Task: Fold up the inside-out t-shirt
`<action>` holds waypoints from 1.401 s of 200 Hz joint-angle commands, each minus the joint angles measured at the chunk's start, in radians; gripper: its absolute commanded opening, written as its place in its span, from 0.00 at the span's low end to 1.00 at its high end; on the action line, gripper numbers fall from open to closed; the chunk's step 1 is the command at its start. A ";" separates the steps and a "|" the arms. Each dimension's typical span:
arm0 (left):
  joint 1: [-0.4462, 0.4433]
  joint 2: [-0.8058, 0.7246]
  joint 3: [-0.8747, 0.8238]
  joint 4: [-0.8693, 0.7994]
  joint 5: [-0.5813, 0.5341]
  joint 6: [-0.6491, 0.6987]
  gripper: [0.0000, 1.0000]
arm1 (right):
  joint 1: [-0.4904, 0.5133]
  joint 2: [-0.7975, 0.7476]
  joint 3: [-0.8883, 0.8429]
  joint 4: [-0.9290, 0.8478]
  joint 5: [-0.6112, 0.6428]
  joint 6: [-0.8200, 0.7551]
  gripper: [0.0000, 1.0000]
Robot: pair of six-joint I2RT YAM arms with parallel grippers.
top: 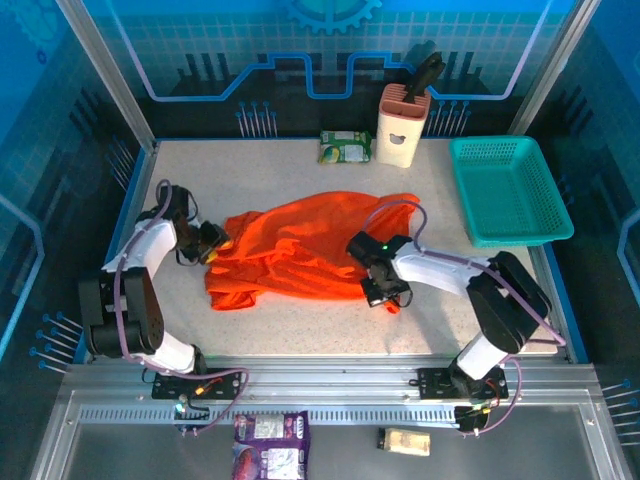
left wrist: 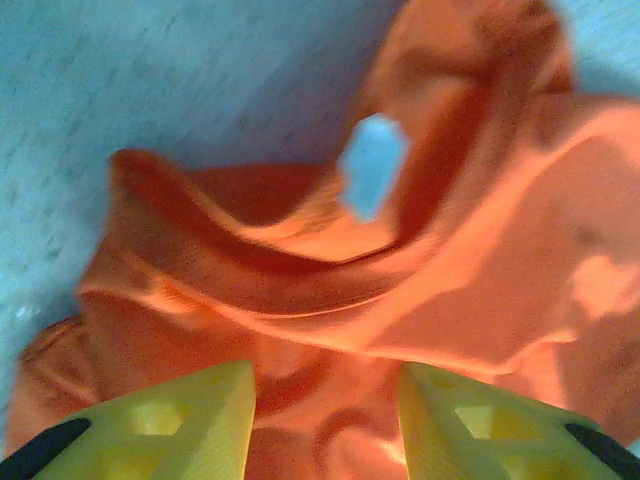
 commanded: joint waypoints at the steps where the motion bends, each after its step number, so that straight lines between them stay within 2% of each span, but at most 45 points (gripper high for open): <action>1: -0.015 -0.063 -0.078 -0.027 -0.054 -0.010 0.44 | -0.072 -0.056 -0.023 0.011 -0.032 -0.007 0.00; 33: -0.053 -0.048 -0.126 0.022 -0.006 -0.035 0.44 | -0.205 -0.153 -0.021 0.028 -0.041 -0.025 0.00; 62: -0.114 -0.035 -0.094 0.057 0.029 -0.065 0.43 | -0.432 -0.286 0.023 0.063 -0.078 -0.064 0.00; 89: -0.147 -0.011 -0.031 0.065 0.065 -0.084 0.43 | -0.653 -0.367 0.167 0.106 -0.196 -0.093 0.00; 111: -0.151 -0.004 0.028 0.050 0.082 -0.084 0.43 | -0.700 -0.358 0.371 0.102 -0.279 -0.123 0.00; 126: -0.150 -0.009 0.075 0.018 0.073 -0.068 0.43 | -0.669 -0.330 0.505 0.100 -0.359 -0.126 0.00; 139: -0.143 -0.020 0.114 -0.009 0.064 -0.056 0.43 | -0.596 -0.301 0.608 0.102 -0.395 -0.130 0.00; 165: -0.101 -0.058 0.164 -0.045 0.067 -0.047 0.43 | -0.335 -0.199 0.743 0.088 -0.374 -0.149 0.00; 188: -0.047 -0.102 0.189 -0.079 0.067 -0.034 0.43 | -0.092 -0.090 0.764 0.126 -0.342 -0.118 0.00; 207: -0.001 -0.132 0.199 -0.104 0.062 -0.020 0.43 | 0.062 0.039 0.790 0.187 -0.385 -0.075 0.00; 214: 0.014 -0.141 0.200 -0.109 0.062 -0.015 0.44 | 0.110 0.097 0.822 0.190 -0.427 -0.075 0.10; 225: 0.028 -0.145 0.203 -0.120 0.061 -0.004 0.44 | 0.171 0.181 0.915 0.146 -0.481 -0.109 0.36; 234: 0.030 -0.144 0.206 -0.132 0.060 0.009 0.44 | 0.210 0.232 0.986 0.086 -0.470 -0.149 0.47; 244: 0.030 -0.141 0.201 -0.137 0.069 0.019 0.44 | 0.234 0.263 1.035 0.032 -0.425 -0.189 0.52; 255: 0.027 -0.137 0.188 -0.135 0.086 0.027 0.44 | 0.229 0.273 1.048 -0.009 -0.372 -0.204 0.54; 280: -0.004 -0.115 0.155 -0.141 0.061 0.055 0.44 | 0.153 0.277 1.003 -0.082 -0.261 -0.201 0.55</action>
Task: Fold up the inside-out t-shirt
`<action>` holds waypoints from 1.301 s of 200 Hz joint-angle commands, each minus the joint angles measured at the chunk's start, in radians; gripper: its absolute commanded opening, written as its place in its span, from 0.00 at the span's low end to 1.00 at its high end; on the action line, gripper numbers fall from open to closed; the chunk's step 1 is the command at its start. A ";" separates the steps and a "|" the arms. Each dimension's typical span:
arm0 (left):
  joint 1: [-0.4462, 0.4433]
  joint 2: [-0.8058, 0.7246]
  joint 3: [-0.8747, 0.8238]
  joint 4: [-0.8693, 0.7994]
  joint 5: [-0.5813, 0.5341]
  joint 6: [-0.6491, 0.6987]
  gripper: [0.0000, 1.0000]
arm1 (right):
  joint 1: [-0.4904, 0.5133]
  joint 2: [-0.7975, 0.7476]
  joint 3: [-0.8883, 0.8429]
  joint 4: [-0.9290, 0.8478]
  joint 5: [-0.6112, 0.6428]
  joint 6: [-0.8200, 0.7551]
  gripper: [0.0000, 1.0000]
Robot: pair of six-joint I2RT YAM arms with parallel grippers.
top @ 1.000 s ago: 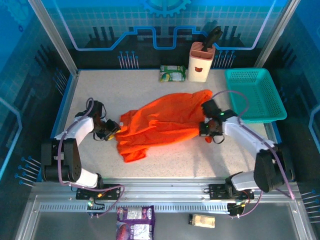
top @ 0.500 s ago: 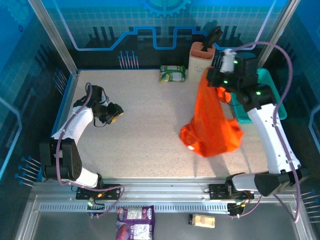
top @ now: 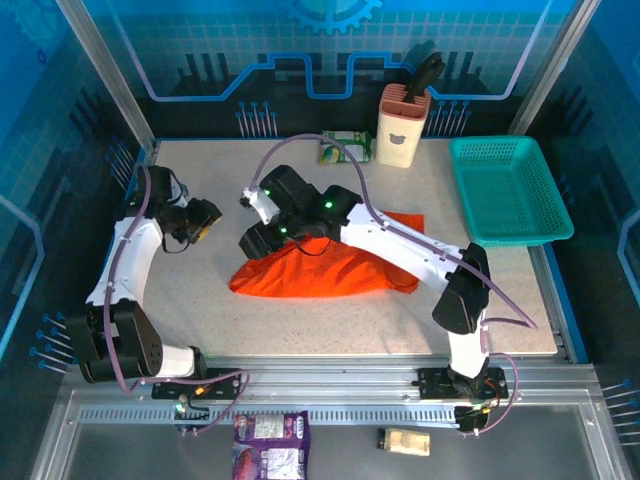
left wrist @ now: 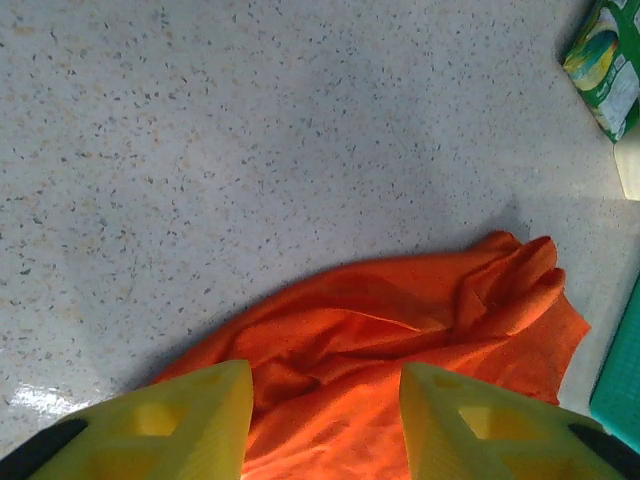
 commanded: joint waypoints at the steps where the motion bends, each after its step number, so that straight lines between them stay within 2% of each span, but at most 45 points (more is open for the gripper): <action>1: -0.026 0.019 -0.027 -0.044 0.005 0.057 0.43 | -0.094 -0.031 0.027 -0.119 0.126 -0.031 0.55; 52: -0.187 0.147 -0.040 -0.096 -0.133 0.107 0.43 | -0.245 0.169 0.070 -0.268 0.283 -0.087 0.56; 79: -0.235 0.166 -0.072 -0.127 -0.238 0.108 0.43 | -0.289 0.304 0.167 -0.309 0.393 -0.086 0.61; 102: -0.255 0.145 -0.119 -0.126 -0.260 0.090 0.43 | -0.327 0.403 0.248 -0.313 0.413 -0.078 0.67; 126: -0.272 0.138 -0.162 -0.104 -0.251 0.074 0.43 | -0.354 0.499 0.321 -0.317 0.395 -0.080 0.67; 136: -0.277 0.148 -0.174 -0.091 -0.238 0.072 0.43 | -0.358 0.520 0.345 -0.326 0.385 -0.084 0.63; 145: -0.283 0.162 -0.179 -0.082 -0.236 0.071 0.43 | -0.361 0.528 0.356 -0.333 0.383 -0.085 0.55; 153: -0.287 0.175 -0.180 -0.075 -0.239 0.075 0.43 | -0.361 0.522 0.353 -0.331 0.381 -0.087 0.43; 165: -0.291 0.195 -0.180 -0.066 -0.248 0.076 0.43 | -0.362 0.499 0.332 -0.323 0.375 -0.087 0.19; 181: -0.293 0.217 -0.178 -0.054 -0.248 0.082 0.40 | -0.362 0.452 0.291 -0.301 0.368 -0.086 0.00; 199: -0.296 0.234 -0.175 -0.042 -0.253 0.083 0.34 | -0.362 0.396 0.251 -0.286 0.366 -0.081 0.00; 239: -0.296 0.300 -0.127 -0.007 -0.279 0.097 0.36 | -0.359 0.289 0.210 -0.279 0.371 -0.081 0.00; 250: -0.296 0.321 -0.103 -0.005 -0.284 0.101 0.27 | -0.359 0.262 0.204 -0.284 0.378 -0.083 0.00; 260: -0.296 0.330 -0.079 0.001 -0.295 0.104 0.15 | -0.359 0.235 0.198 -0.285 0.391 -0.087 0.00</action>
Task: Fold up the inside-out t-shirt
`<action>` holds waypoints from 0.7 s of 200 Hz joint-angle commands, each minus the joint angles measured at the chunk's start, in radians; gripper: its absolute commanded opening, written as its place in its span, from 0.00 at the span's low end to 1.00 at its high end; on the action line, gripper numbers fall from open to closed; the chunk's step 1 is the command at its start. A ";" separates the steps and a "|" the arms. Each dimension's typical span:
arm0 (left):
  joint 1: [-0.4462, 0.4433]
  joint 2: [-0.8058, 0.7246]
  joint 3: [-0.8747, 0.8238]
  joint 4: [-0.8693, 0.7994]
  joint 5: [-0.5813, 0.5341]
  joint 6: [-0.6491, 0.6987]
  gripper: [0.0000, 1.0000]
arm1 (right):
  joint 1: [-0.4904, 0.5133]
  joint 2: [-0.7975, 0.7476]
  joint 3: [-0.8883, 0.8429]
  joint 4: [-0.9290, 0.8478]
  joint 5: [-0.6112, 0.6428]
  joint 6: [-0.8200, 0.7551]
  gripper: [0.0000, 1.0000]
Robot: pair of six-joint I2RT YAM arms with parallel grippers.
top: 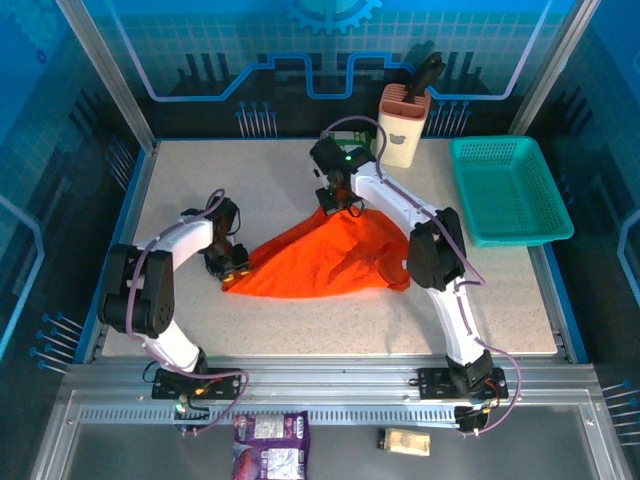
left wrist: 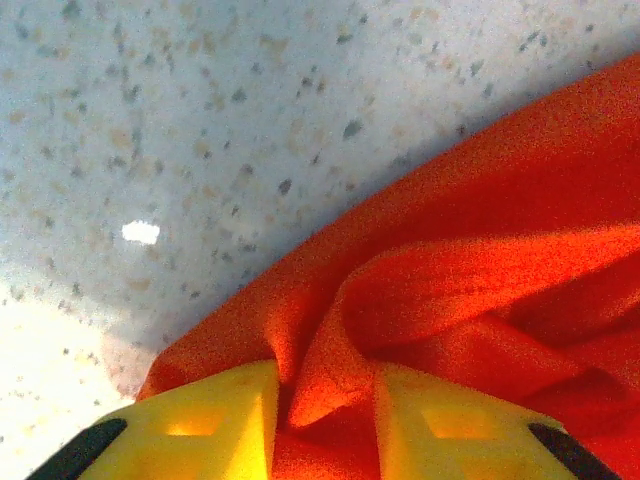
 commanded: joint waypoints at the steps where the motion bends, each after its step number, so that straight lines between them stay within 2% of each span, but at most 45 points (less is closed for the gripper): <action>1: -0.007 0.029 0.065 0.027 -0.031 0.017 0.14 | 0.003 -0.099 -0.016 -0.006 0.021 -0.002 0.00; 17: -0.004 0.026 0.123 0.020 -0.049 0.020 0.00 | -0.005 -0.148 -0.021 0.000 0.055 -0.015 0.00; 50: 0.019 0.006 0.368 -0.033 -0.038 0.033 0.00 | -0.073 -0.232 0.062 0.015 0.106 -0.093 0.00; 93: 0.152 0.002 0.754 -0.041 0.199 -0.041 0.00 | -0.163 -0.372 0.199 0.069 0.163 -0.211 0.00; 116: 0.225 -0.044 0.826 -0.007 0.281 -0.117 0.00 | -0.171 -0.525 0.105 0.131 0.212 -0.241 0.00; 140: 0.284 -0.132 0.749 0.033 0.325 -0.158 0.00 | -0.167 -0.752 -0.172 0.222 0.217 -0.212 0.00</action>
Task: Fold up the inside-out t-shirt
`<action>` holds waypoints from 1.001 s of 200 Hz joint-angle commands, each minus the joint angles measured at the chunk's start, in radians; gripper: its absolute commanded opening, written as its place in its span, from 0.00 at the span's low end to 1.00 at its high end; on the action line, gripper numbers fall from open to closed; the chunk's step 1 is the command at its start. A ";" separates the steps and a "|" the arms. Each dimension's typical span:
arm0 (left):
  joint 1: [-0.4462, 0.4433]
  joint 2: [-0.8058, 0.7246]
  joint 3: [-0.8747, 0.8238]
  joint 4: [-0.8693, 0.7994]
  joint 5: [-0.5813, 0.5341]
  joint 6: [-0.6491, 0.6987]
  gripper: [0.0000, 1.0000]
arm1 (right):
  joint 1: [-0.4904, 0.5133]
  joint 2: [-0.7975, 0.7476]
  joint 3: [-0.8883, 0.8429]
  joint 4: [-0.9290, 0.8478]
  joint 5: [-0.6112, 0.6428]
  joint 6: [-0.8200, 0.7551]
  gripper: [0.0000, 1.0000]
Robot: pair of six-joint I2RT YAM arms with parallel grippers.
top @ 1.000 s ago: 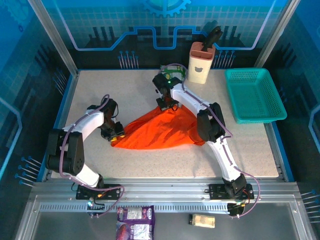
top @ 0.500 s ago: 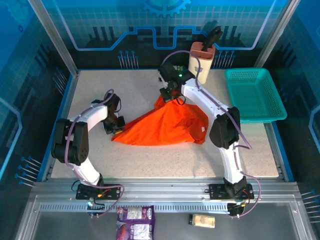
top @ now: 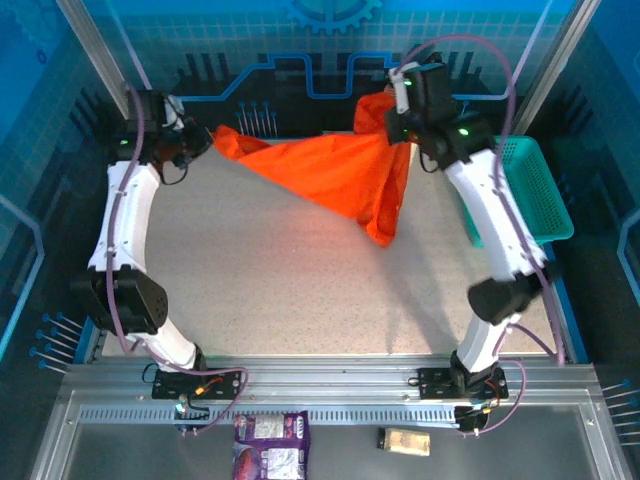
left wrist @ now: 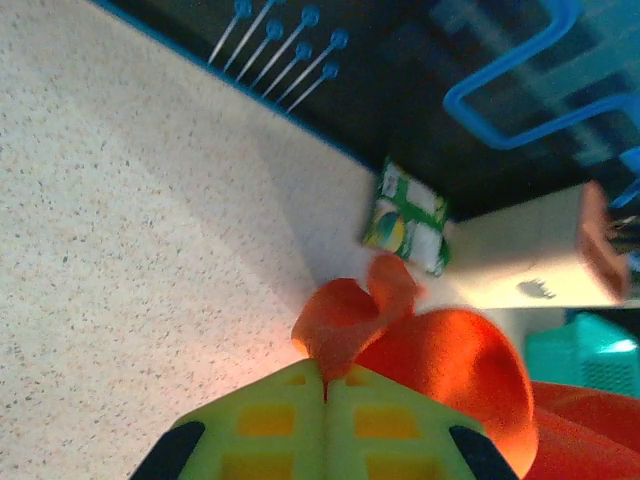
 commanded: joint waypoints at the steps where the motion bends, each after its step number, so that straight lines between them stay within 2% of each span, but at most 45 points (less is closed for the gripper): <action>1: 0.046 -0.092 -0.057 0.014 0.110 -0.076 0.00 | 0.011 -0.212 -0.203 0.090 0.040 -0.009 0.00; 22: 0.072 -0.196 -0.246 0.054 0.124 -0.090 0.00 | 0.023 -0.417 -0.504 0.130 0.015 0.092 0.00; 46: 0.075 -0.302 -0.556 0.105 0.117 -0.092 0.00 | 0.045 -0.619 -0.904 0.171 -0.107 0.299 0.00; 60: 0.073 -0.333 -0.728 0.136 0.115 -0.099 0.00 | 0.054 -0.694 -1.100 0.162 -0.149 0.435 0.17; 68: 0.073 -0.339 -0.804 0.142 0.105 -0.096 0.00 | 0.054 -0.720 -1.175 0.139 -0.155 0.511 0.32; 75: 0.073 -0.346 -0.858 0.148 0.093 -0.094 0.07 | 0.054 -0.739 -1.226 0.119 -0.154 0.563 0.40; 90: 0.073 -0.365 -0.932 0.159 0.054 -0.082 0.19 | 0.054 -0.765 -1.274 0.084 -0.130 0.633 0.49; 115: 0.073 -0.371 -0.937 0.139 0.025 -0.048 0.26 | 0.051 -0.744 -1.275 0.078 -0.134 0.635 0.53; 131: 0.071 -0.370 -0.921 0.136 0.024 -0.041 0.27 | 0.046 -0.689 -1.262 0.082 -0.146 0.634 0.54; 155: 0.045 -0.353 -0.903 0.134 0.032 -0.032 0.26 | 0.037 -0.579 -1.258 0.150 -0.277 0.605 0.52; 173: 0.001 -0.331 -0.901 0.129 0.031 -0.025 0.25 | 0.043 -0.483 -1.259 0.191 -0.373 0.594 0.45; 187: -0.037 -0.315 -0.908 0.134 0.027 -0.029 0.24 | 0.066 -0.412 -1.254 0.205 -0.387 0.582 0.39; 200: -0.071 -0.305 -0.922 0.148 0.023 -0.038 0.24 | 0.100 -0.355 -1.246 0.197 -0.364 0.575 0.39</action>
